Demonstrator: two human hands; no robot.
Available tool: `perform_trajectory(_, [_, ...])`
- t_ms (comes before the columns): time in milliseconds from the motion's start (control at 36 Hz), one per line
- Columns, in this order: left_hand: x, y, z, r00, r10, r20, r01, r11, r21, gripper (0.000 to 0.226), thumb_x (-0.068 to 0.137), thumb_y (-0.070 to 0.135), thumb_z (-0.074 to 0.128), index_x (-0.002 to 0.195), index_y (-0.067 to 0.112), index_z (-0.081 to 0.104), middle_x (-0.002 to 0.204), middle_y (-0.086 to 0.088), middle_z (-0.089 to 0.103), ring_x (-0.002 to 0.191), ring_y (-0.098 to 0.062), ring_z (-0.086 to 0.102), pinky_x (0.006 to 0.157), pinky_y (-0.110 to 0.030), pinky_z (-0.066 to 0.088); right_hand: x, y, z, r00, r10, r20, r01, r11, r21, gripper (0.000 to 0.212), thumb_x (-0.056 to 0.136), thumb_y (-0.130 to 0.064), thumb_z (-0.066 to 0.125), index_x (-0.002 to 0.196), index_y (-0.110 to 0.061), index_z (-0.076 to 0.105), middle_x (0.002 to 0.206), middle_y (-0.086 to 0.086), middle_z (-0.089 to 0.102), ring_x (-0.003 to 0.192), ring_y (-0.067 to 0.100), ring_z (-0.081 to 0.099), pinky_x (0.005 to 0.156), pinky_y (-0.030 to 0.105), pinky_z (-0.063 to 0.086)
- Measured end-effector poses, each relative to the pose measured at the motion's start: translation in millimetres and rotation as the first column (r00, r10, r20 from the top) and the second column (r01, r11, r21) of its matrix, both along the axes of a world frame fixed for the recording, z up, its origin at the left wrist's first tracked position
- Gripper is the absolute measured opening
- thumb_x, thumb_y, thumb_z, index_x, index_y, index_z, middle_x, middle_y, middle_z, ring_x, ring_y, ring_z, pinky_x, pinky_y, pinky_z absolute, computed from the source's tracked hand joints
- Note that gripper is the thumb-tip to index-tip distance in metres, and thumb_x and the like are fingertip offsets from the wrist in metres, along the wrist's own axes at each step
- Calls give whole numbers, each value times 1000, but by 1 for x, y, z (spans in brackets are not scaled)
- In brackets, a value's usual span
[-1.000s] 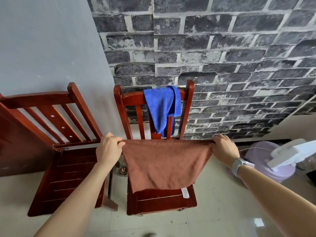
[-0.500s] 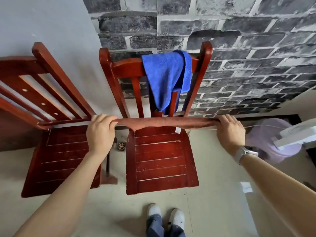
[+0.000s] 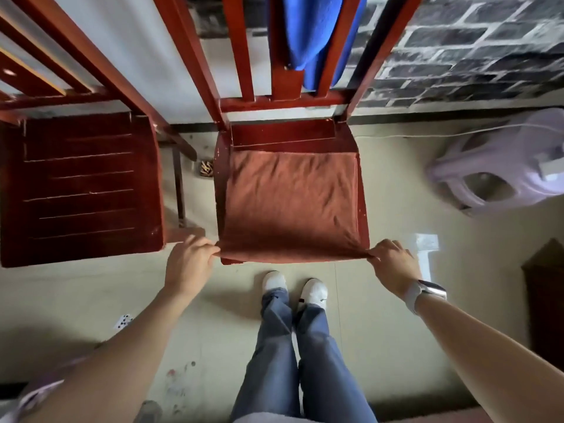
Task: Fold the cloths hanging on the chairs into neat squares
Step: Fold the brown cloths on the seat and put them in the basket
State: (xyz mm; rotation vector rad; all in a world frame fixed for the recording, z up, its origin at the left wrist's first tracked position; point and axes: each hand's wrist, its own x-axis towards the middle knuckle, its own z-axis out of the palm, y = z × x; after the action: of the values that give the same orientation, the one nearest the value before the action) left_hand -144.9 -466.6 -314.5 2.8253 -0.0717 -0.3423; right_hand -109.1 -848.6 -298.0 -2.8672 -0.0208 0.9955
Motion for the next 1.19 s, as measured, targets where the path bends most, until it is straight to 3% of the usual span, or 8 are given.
perform_trajectory(111, [-21,3,-30,983,-55,-177,62,998,33,28,57,-9,74,75,12,75,78,-3,71,77,-30,62,60,-37,54,-25,0,-25,986,-17,-163,5,998,-69,31,93,-18,42,118,-21,59,120,4,54,118,23,41,93,34,35])
perform_trajectory(306, [-19,2,-49,873,7,-489,51,993,104,34,80,6,46,107,18,64,112,-3,61,107,-26,50,83,-39,47,-35,7,-42,923,-35,-384,10,998,-66,39,92,-18,36,125,-30,53,135,0,47,127,21,37,102,38,30])
perform_trajectory(639, [91,-25,-72,957,92,-275,-103,994,-26,36,87,9,49,122,6,54,120,-14,55,111,-33,51,91,-44,45,73,33,-66,986,-92,-137,106,989,101,42,90,-10,38,128,-22,51,134,7,49,119,27,47,101,42,40])
perform_trajectory(806, [160,-36,-98,981,82,-178,-81,997,13,42,89,4,43,131,8,48,139,-9,42,126,-30,37,100,-47,39,145,40,-97,995,-57,79,47,990,131,46,89,-6,35,132,-19,44,136,9,41,119,31,39,97,44,38])
perform_trajectory(917, [194,-39,-117,984,72,-163,-62,996,66,48,92,4,38,140,9,35,149,-7,31,138,-30,20,108,-48,31,179,41,-119,988,3,153,-18,995,95,59,85,-2,38,140,-25,32,149,5,24,135,29,22,107,48,25])
perform_trajectory(972, [203,-38,-122,989,69,-134,-59,995,77,47,94,8,41,140,7,34,145,-10,37,137,-31,22,106,-50,32,190,40,-124,985,24,170,-37,997,72,60,87,-5,38,142,-25,28,149,6,25,137,28,20,109,47,21])
perform_trajectory(1056, [212,-37,-129,989,93,-112,-81,991,111,45,90,15,52,134,7,43,125,-17,51,122,-35,37,96,-48,36,201,39,-131,975,42,220,-49,998,30,45,92,-16,36,137,-22,37,136,9,40,125,29,34,105,45,26])
perform_trajectory(1194, [220,-32,-123,997,70,-42,-67,996,62,20,84,19,62,100,9,68,96,-13,66,95,-34,52,83,-43,42,208,38,-129,968,-73,242,62,997,53,28,90,-17,45,116,-15,54,118,11,48,113,29,40,97,42,29])
